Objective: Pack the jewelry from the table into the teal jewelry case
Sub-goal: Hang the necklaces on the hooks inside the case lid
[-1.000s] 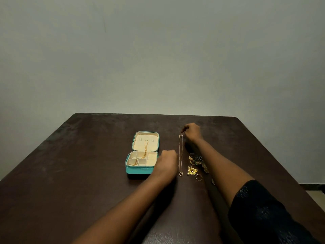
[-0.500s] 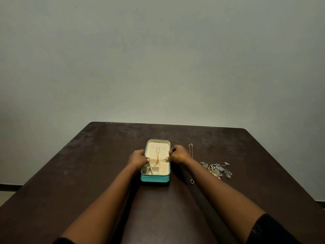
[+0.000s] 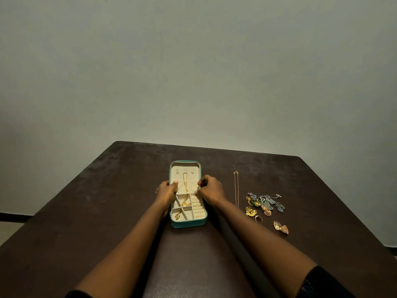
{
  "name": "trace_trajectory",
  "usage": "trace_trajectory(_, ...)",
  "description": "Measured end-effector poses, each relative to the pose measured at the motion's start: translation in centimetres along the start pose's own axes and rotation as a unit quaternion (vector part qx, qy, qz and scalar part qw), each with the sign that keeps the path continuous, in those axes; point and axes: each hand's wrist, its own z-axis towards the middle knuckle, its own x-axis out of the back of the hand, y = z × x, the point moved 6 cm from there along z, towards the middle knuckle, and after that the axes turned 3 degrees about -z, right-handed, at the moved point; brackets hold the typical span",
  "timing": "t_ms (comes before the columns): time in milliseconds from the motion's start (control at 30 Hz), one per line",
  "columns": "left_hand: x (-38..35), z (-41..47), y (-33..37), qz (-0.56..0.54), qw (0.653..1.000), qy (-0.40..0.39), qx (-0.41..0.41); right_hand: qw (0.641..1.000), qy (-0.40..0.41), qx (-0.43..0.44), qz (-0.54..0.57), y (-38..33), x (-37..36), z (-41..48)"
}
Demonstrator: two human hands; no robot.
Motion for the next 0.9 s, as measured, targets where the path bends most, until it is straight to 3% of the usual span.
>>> trace_trajectory(233,-0.4,-0.4,0.0,0.209,0.972,0.085,-0.069,0.984,0.118,0.068,-0.115,-2.4,-0.3,-0.3)
trace_trajectory(433,-0.6,-0.1,-0.1,0.244,0.961,0.097,-0.084,0.969,0.165,0.070,-0.171,-4.0,-1.5,0.1)
trace_trajectory(633,-0.7,-0.4,0.0,0.260,0.956,0.103,-0.091,0.969,0.224,0.010,-0.106,-3.4,-3.0,0.7)
trace_trajectory(900,-0.7,-0.6,0.1,0.253,0.957,0.105,-0.094,0.968,0.209,-0.016,-0.139,-3.9,-2.6,1.1)
